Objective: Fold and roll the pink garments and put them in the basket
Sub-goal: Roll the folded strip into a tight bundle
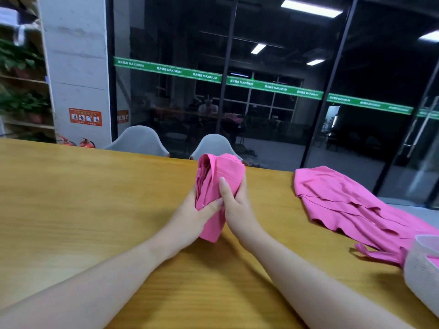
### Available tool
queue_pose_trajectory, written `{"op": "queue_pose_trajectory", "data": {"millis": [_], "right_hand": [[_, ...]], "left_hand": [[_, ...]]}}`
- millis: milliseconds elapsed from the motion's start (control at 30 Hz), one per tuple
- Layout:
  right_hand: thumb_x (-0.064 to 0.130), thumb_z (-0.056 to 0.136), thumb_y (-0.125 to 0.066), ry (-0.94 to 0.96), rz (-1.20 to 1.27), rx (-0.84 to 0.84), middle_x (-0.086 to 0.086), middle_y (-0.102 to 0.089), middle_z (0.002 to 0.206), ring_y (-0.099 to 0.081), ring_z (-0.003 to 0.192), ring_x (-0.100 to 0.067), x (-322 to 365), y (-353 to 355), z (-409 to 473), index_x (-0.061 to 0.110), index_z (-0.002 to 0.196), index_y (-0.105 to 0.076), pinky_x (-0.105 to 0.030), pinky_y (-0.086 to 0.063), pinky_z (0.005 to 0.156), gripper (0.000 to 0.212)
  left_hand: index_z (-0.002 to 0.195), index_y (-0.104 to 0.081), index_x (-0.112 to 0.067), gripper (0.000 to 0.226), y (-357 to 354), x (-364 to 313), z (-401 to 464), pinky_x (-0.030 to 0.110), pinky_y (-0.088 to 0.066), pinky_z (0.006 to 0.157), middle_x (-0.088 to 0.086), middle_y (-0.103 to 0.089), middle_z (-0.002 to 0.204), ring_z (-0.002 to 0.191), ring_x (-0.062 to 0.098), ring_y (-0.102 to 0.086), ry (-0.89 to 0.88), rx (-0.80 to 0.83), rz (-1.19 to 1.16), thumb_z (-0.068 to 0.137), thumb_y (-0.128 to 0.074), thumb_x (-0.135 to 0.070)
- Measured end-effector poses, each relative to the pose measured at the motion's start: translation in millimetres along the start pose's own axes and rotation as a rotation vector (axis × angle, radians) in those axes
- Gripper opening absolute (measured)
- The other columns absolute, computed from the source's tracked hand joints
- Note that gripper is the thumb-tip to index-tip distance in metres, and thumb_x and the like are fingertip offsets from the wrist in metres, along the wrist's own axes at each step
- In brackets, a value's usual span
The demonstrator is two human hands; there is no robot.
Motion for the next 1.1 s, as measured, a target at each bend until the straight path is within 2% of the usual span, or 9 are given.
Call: {"op": "queue_pose_trajectory", "data": {"millis": [133, 300, 500, 600, 700, 767, 867, 967, 1100], "right_hand": [[0.043, 0.105, -0.050, -0.005, 0.004, -0.023, 0.010, -0.055, 0.143, -0.053, 0.131, -0.003, -9.8, -2.2, 5.4, 0.030, 0.154, -0.033, -0.042, -0.040, 0.116, 0.053], [0.052, 0.102, -0.052, -0.003, -0.035, 0.010, 0.015, -0.048, 0.150, -0.048, 0.134, 0.002, -0.1, -1.4, 7.6, 0.036, 0.159, -0.023, -0.037, -0.038, 0.118, 0.066], [0.055, 0.063, -0.091, -0.030, -0.080, -0.065, 0.019, -0.054, 0.138, -0.057, 0.120, 0.006, 3.5, 8.5, -7.6, 0.038, 0.153, -0.026, -0.025, -0.049, 0.101, 0.112], [0.047, 0.058, -0.098, -0.094, -0.052, -0.054, 0.014, -0.063, 0.126, -0.066, 0.111, 0.000, 0.0, 16.0, -8.4, 0.034, 0.144, -0.038, -0.031, -0.055, 0.095, 0.106], [0.035, 0.066, -0.096, -0.140, -0.020, -0.025, 0.000, -0.073, 0.113, -0.073, 0.100, -0.015, -3.6, 26.2, -7.5, 0.022, 0.128, -0.057, -0.042, -0.060, 0.090, 0.075], [0.023, 0.074, -0.091, -0.136, -0.023, -0.002, -0.004, -0.075, 0.104, -0.074, 0.094, -0.018, -5.4, 30.8, -6.8, 0.020, 0.117, -0.064, -0.042, -0.060, 0.087, 0.050], [0.036, 0.068, -0.091, -0.155, -0.100, -0.022, 0.007, -0.067, 0.118, -0.069, 0.103, -0.008, -9.2, 31.8, -5.6, 0.027, 0.132, -0.051, -0.038, -0.058, 0.092, 0.076], [0.037, 0.071, -0.090, -0.129, -0.157, -0.013, 0.011, -0.064, 0.121, -0.065, 0.105, -0.003, -8.1, 29.1, -5.0, 0.028, 0.138, -0.045, -0.033, -0.055, 0.092, 0.082], [0.042, 0.071, -0.088, -0.117, -0.198, -0.019, 0.015, -0.062, 0.119, -0.064, 0.105, -0.004, -3.6, 27.7, -6.7, 0.030, 0.140, -0.041, -0.038, -0.055, 0.093, 0.085]], "left_hand": [[0.144, -0.023, -0.053, 0.063, -4.5, 2.9, -0.2, 0.010, -0.040, 0.105, -0.029, -0.047, 0.144, 0.128, -0.016, -0.046, -0.018, 0.076, 0.051, 0.097, -0.062, -0.039], [0.153, -0.020, -0.045, 0.068, -6.0, 5.2, 1.5, 0.024, -0.038, 0.115, -0.020, -0.044, 0.151, 0.136, -0.007, -0.044, -0.032, 0.070, 0.011, 0.101, -0.061, -0.028], [0.147, -0.019, -0.031, 0.087, -25.1, 1.5, -10.2, 0.008, -0.045, 0.092, -0.014, -0.046, 0.140, 0.121, -0.016, -0.050, -0.095, 0.123, 0.180, 0.087, -0.069, 0.007], [0.159, -0.011, -0.025, 0.109, -27.3, -2.4, -14.3, 0.012, -0.045, 0.098, -0.012, -0.042, 0.150, 0.129, -0.011, -0.048, -0.072, 0.264, 0.189, 0.080, -0.081, 0.001], [0.162, -0.012, -0.028, 0.101, -19.2, -5.6, -14.1, 0.024, -0.037, 0.114, -0.016, -0.039, 0.158, 0.142, -0.003, -0.039, -0.016, 0.426, 0.072, 0.086, -0.076, -0.016], [0.159, -0.029, -0.026, 0.081, -7.5, -9.1, -7.7, 0.028, -0.038, 0.114, -0.017, -0.047, 0.154, 0.141, 0.002, -0.043, -0.017, 0.361, 0.016, 0.087, -0.066, -0.019], [0.140, -0.057, -0.020, 0.050, 10.0, -14.6, 2.3, 0.030, -0.049, 0.103, -0.011, -0.067, 0.133, 0.123, 0.005, -0.061, -0.055, 0.122, 0.066, 0.090, -0.056, -0.026], [0.122, -0.059, -0.021, 0.028, 20.6, -24.6, -0.2, 0.031, -0.055, 0.092, -0.008, -0.071, 0.115, 0.103, 0.008, -0.069, -0.230, -0.102, 0.262, 0.096, -0.063, -0.030], [0.119, -0.057, -0.026, 0.024, 19.7, -40.7, -7.0, 0.036, -0.059, 0.085, -0.012, -0.068, 0.106, 0.093, 0.011, -0.072, -0.470, -0.162, 0.495, 0.098, -0.067, -0.025]]}}
Point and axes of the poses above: each hand's wrist, its own z-axis towards the middle knuckle, its own y-axis out of the back of the hand, x = y × z, the point moved 5 cm from there along z, towards the middle knuckle
